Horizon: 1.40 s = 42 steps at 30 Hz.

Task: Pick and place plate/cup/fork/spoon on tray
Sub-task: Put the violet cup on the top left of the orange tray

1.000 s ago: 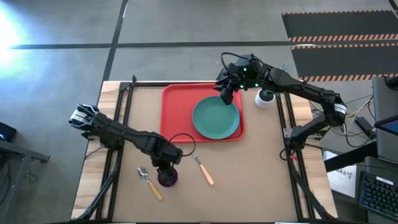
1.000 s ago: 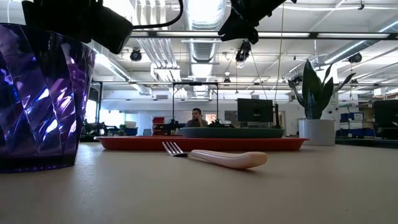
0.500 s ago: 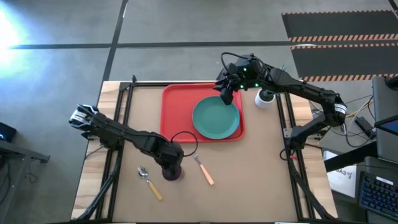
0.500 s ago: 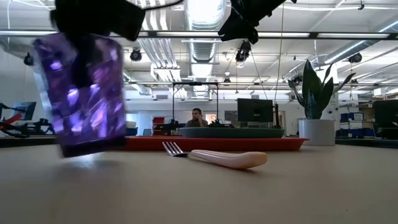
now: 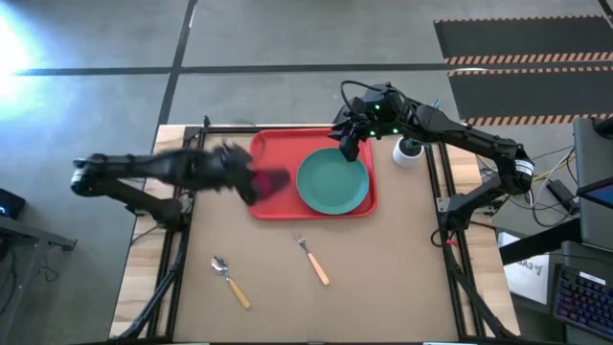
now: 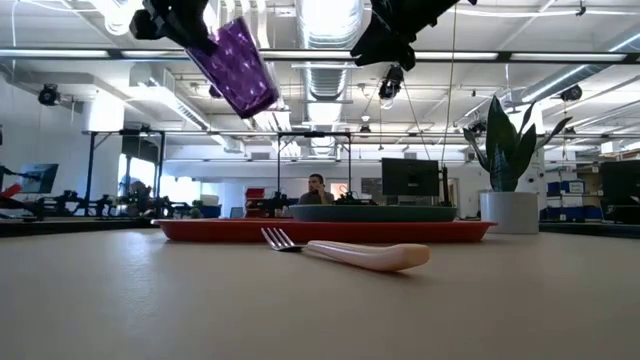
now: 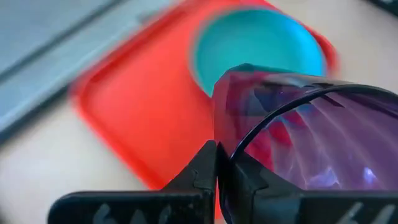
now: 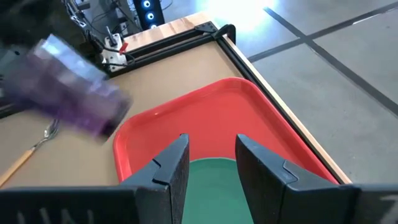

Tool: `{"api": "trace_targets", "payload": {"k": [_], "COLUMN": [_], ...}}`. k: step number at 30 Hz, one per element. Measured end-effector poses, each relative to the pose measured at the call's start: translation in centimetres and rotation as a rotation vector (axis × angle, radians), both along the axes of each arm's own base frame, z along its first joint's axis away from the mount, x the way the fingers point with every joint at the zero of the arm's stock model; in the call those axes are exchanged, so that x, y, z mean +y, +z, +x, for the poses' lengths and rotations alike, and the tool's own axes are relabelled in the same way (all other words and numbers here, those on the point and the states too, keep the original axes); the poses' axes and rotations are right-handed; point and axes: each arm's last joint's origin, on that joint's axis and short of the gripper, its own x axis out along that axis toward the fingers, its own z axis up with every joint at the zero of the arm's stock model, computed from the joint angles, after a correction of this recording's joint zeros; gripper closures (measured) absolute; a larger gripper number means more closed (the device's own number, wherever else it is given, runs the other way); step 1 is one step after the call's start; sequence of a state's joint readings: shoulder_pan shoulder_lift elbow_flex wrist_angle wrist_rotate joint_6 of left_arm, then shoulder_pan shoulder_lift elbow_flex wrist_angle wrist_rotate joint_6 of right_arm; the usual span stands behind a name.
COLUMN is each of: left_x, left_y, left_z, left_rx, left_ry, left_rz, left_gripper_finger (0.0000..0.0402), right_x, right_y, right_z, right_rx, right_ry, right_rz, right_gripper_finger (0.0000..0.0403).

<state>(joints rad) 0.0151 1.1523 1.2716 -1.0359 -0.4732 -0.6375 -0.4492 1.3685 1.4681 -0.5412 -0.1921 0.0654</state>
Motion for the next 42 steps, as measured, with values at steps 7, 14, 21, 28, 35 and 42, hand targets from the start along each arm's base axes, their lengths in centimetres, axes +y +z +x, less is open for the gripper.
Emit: {"api": "trace_targets", "payload": {"k": [7,14,21,28,35,42], "left_x": [7.5,13.4,18.4,20.5,21.4,22.3], "left_y": [2.1,1.7,0.4,-2.7,-4.6,-5.0], "left_z": [-4.3,-3.3,1.2,3.4,4.1,4.9], "left_rx": [-0.050,0.014,0.110,0.397,0.498,0.454], "left_ry": [0.171,0.117,-0.009,-0.094,-0.090,-0.096], "left_rz": [-0.007,-0.060,-0.100,-0.270,-0.270,-0.222], "left_gripper_finger": [0.0401,0.0401,0.0401,0.0401,0.0402,0.0402], "right_x": [0.0,0.0,-0.1,-0.1,-0.1,-0.1], "right_y": [0.0,0.1,0.2,0.2,0.2,0.2], "right_z": [0.0,0.0,0.1,0.1,0.1,0.1], "right_rx": [-0.009,-0.022,-0.043,-0.044,-0.045,-0.045], "right_ry": [-0.022,-0.040,-0.048,-0.057,-0.056,-0.055], "right_rz": [0.035,0.061,0.068,0.069,0.065,0.062], "right_gripper_finger": [0.0284,0.0284,0.0284,0.0284,0.0284,0.0284]}}
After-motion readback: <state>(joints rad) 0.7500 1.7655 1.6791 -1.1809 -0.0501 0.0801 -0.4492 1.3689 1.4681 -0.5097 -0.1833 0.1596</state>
